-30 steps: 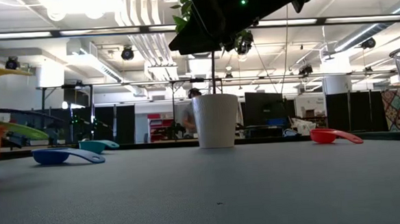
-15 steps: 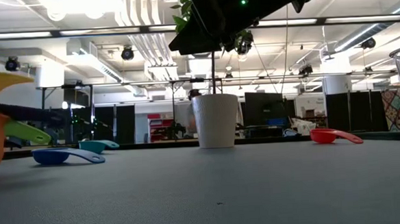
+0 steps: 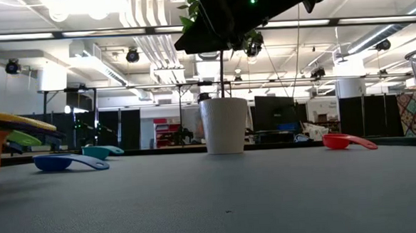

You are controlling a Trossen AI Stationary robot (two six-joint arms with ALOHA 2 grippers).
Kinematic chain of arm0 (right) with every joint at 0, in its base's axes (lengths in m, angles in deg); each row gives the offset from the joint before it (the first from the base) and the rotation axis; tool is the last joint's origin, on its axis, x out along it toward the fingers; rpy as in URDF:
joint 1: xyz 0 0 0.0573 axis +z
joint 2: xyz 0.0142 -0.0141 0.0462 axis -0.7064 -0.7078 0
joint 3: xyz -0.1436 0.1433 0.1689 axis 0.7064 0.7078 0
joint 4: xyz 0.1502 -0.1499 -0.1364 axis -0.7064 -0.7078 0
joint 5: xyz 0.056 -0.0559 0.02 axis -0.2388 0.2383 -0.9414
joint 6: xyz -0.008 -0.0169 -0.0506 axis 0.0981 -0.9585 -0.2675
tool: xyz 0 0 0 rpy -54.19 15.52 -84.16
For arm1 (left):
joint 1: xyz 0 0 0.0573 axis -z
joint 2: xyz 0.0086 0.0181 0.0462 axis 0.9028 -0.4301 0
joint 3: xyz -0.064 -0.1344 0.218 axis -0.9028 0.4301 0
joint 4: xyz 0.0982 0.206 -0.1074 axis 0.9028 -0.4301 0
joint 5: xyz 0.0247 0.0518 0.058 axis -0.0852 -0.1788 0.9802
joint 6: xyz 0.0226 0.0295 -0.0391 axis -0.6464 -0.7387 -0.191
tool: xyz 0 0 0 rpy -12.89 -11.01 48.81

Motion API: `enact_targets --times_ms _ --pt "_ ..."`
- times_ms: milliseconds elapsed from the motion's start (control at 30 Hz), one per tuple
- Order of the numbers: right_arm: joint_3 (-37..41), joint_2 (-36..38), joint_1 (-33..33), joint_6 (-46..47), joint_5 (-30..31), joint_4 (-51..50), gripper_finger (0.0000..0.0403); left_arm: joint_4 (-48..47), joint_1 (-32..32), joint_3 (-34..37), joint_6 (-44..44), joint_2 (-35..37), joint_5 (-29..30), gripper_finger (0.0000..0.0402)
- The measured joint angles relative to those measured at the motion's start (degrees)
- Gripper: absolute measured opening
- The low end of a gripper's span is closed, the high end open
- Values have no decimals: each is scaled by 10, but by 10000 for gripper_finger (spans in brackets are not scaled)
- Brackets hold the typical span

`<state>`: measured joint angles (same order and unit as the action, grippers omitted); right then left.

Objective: Nest measuring cups in basket
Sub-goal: Stack the light blue measuring cup on top of the yellow measuring cup

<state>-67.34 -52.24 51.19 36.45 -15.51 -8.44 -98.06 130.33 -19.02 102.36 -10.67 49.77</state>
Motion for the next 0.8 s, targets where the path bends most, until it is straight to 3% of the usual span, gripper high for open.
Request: enact_targets --times_ms 400,800 --pt "0 0 1 5 -2 -17 219 -1 0 -50 -41 -7 -22 200" --pt "0 0 1 4 -43 -22 219 39 -2 -59 -92 -3 -16 200"
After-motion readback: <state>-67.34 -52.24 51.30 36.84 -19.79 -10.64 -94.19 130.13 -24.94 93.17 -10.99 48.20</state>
